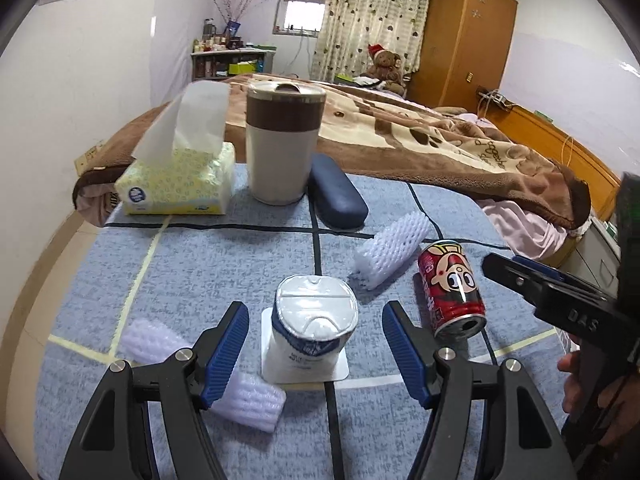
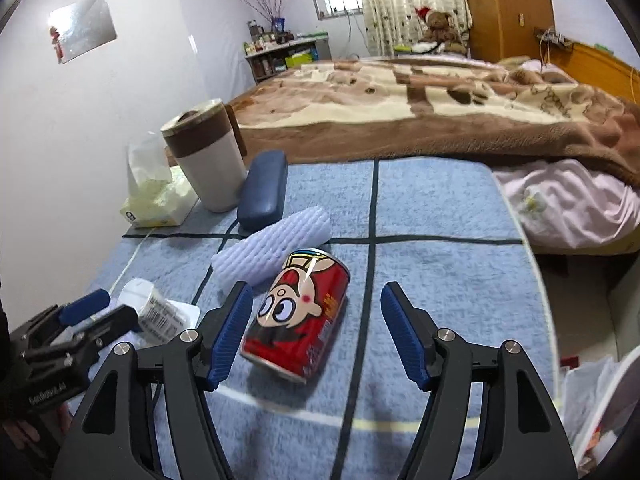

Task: Collect trash

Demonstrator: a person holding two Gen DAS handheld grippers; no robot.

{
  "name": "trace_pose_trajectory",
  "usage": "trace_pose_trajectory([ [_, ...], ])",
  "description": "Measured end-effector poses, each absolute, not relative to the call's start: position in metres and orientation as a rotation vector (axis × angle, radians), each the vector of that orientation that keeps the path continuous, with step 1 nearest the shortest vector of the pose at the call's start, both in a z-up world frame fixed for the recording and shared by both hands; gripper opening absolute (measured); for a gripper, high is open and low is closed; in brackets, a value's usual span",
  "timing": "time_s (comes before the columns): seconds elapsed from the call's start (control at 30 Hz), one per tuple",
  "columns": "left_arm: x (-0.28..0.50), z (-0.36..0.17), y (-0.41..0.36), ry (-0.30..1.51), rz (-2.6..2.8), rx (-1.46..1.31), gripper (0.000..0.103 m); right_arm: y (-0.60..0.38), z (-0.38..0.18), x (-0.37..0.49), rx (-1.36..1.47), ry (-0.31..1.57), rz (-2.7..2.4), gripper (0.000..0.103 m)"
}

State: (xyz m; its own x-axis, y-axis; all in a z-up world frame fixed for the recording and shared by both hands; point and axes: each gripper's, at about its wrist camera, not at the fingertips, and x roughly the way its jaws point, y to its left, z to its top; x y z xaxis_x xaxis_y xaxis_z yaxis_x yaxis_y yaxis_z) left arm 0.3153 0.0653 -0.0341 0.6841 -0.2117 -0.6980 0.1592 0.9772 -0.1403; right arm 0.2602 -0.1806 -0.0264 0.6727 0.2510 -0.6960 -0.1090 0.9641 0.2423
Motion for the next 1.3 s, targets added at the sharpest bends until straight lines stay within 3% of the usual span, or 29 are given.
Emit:
trace_pose_trajectory([
  [0.87,0.339,-0.064,0.063,0.847,-0.177,-0.051,0.069,-0.153,-0.055,0.278,0.085,0.900,0.213,0.069],
  [0.97,0.339,-0.064,0.062,0.843,-0.181,-0.055,0.064,-0.152,-0.054,0.276,0.080,0.890,0.211,0.067],
  [1.03,0.338,-0.064,0.061,0.842,-0.185,-0.054,0.061,-0.152,-0.054,0.275,0.084,0.886,0.224,0.056],
  [1.3,0.333,-0.062,0.056,0.841,-0.189,-0.028,0.053,-0.153,-0.054,0.270,0.083,0.881,0.221,0.055],
])
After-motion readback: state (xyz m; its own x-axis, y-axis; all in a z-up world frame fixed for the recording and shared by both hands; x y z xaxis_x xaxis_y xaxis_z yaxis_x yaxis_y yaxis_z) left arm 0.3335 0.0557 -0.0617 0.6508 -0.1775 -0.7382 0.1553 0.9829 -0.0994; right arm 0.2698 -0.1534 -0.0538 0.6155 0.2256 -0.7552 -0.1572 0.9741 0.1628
